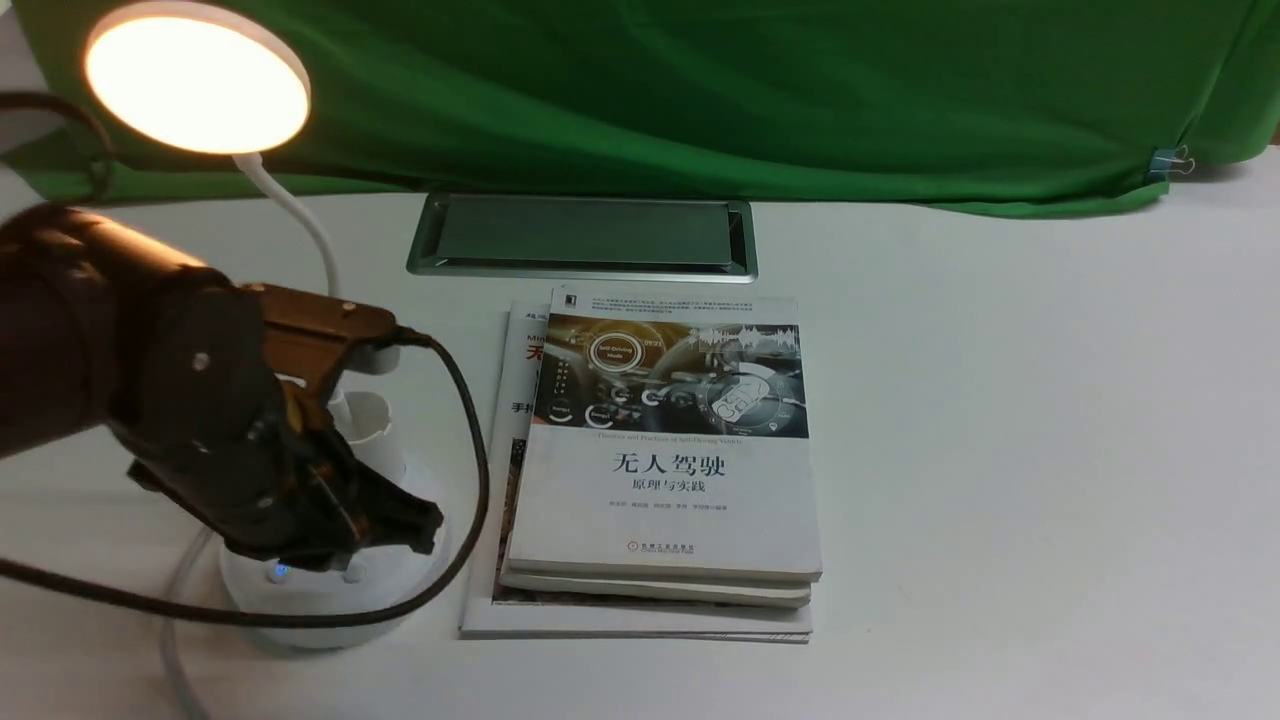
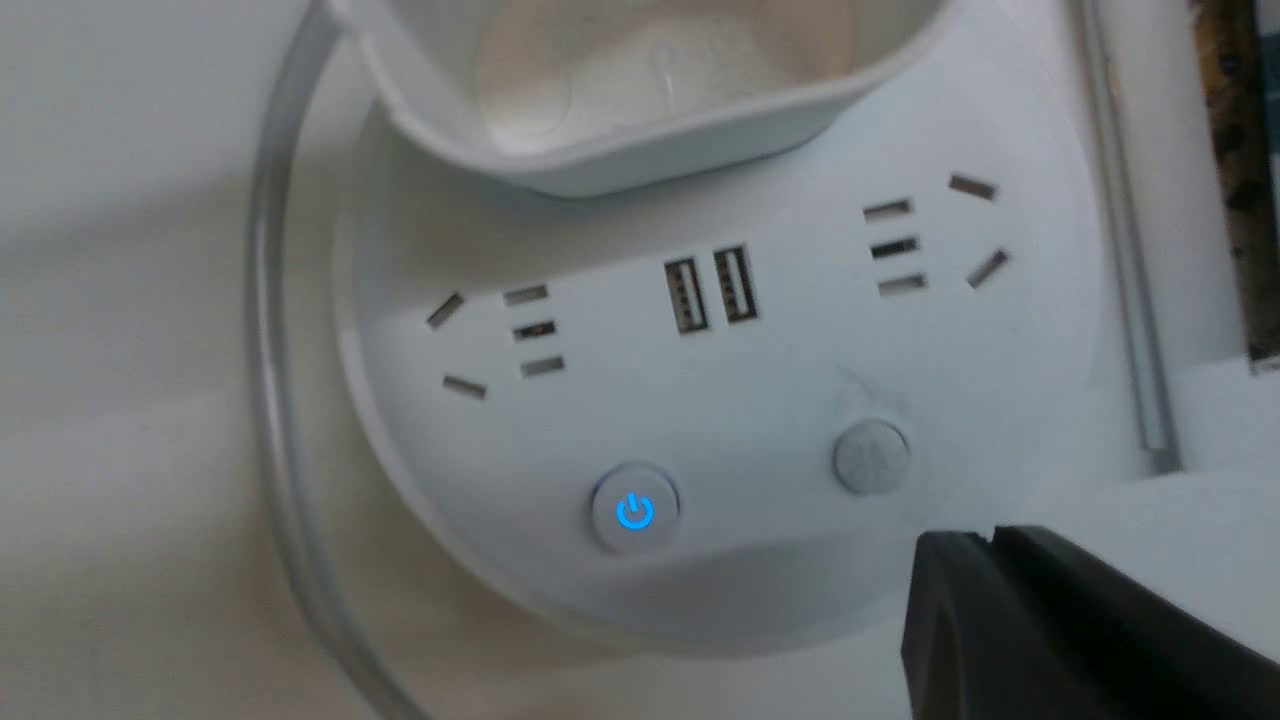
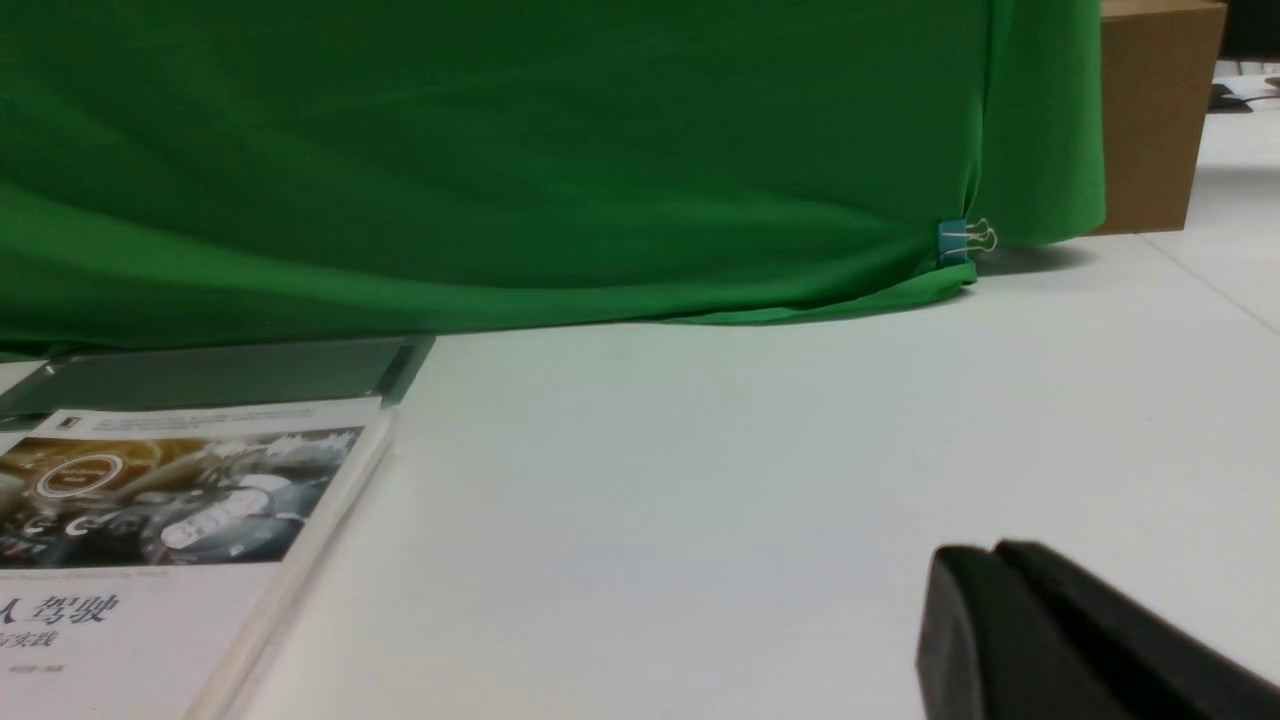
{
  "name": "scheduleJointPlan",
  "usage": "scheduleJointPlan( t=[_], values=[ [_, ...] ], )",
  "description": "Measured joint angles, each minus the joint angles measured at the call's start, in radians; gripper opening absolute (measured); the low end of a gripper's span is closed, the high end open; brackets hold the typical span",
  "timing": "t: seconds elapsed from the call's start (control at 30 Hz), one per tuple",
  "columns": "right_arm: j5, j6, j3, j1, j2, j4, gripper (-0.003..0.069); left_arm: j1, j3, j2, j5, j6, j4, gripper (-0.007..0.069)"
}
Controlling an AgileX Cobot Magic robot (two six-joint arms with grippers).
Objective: Turn off the desk lamp on the white desktop by hand.
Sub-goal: 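Press the power button on the round power strip under the lamp with the left gripper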
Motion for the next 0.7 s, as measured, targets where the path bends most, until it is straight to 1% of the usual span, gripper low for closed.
scheduleJointPlan(
  t=[0.3, 0.47, 0.7],
  values=[
    [0.0, 0.0, 0.0, 0.0, 0.0, 0.0, 0.0035, -0.001, -0.011, 0.137, -0.072, 0.001, -0.008, 0.0001],
    [0.0, 0.0, 0.0, 0.0, 0.0, 0.0, 0.0035, -0.001, -0.017, 0.144, -0.075, 0.024, -0.03, 0.0001],
    [0.0, 0.0, 0.0, 0.0, 0.0, 0.0, 0.0035, -0.003, 0.001, 0.069, -0.076, 0.028, -0.032, 0.0001]
  ],
)
